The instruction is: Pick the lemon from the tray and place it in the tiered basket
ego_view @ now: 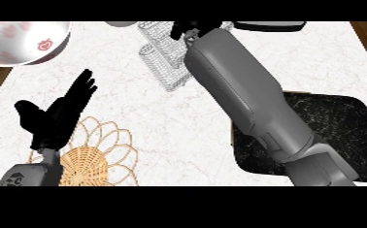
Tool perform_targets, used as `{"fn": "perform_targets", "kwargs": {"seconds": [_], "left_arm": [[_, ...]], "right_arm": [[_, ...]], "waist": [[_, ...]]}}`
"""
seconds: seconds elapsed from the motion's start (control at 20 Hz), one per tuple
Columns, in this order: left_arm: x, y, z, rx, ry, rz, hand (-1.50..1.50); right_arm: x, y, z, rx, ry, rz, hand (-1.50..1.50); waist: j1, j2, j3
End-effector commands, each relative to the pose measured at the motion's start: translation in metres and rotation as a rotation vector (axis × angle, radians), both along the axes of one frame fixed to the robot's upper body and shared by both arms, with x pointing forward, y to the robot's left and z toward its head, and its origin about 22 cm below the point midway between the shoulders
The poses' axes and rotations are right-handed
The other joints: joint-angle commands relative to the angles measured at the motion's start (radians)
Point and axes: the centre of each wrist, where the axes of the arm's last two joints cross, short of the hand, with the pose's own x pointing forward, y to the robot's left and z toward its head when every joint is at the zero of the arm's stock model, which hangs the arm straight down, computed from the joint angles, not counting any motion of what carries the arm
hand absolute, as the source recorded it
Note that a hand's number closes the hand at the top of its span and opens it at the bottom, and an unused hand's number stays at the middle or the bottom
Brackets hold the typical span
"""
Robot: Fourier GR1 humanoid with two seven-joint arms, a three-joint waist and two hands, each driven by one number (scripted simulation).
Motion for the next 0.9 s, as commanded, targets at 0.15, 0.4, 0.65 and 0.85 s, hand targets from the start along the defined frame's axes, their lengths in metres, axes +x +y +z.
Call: {"fn": "perform_targets", "kwargs": {"seconds": [0.15,0.4,0.65,0.85], "left_arm": [[0.004,0.002,0.0,-0.002,0.004,0.019,0.0],[0.005,0.005,0.014,0.023,-0.014,-0.015,0.0],[0.007,-0.001,-0.002,0.013,-0.004,-0.01,0.0],[0.009,-0.005,0.0,0.016,-0.007,-0.034,0.0]], "right_arm": [[0.015,-0.004,-0.024,0.035,-0.121,-0.099,1.5],[0.023,-0.014,-0.032,0.125,-0.205,-0.118,-1.5],[0.031,-0.011,-0.017,0.094,-0.189,-0.127,-1.5],[0.029,-0.001,0.003,0.162,-0.263,-0.119,-1.5]], "waist": [[0.003,0.004,0.0],[0.017,0.007,0.001],[0.013,0.009,0.0],[0.037,0.012,-0.001]]}}
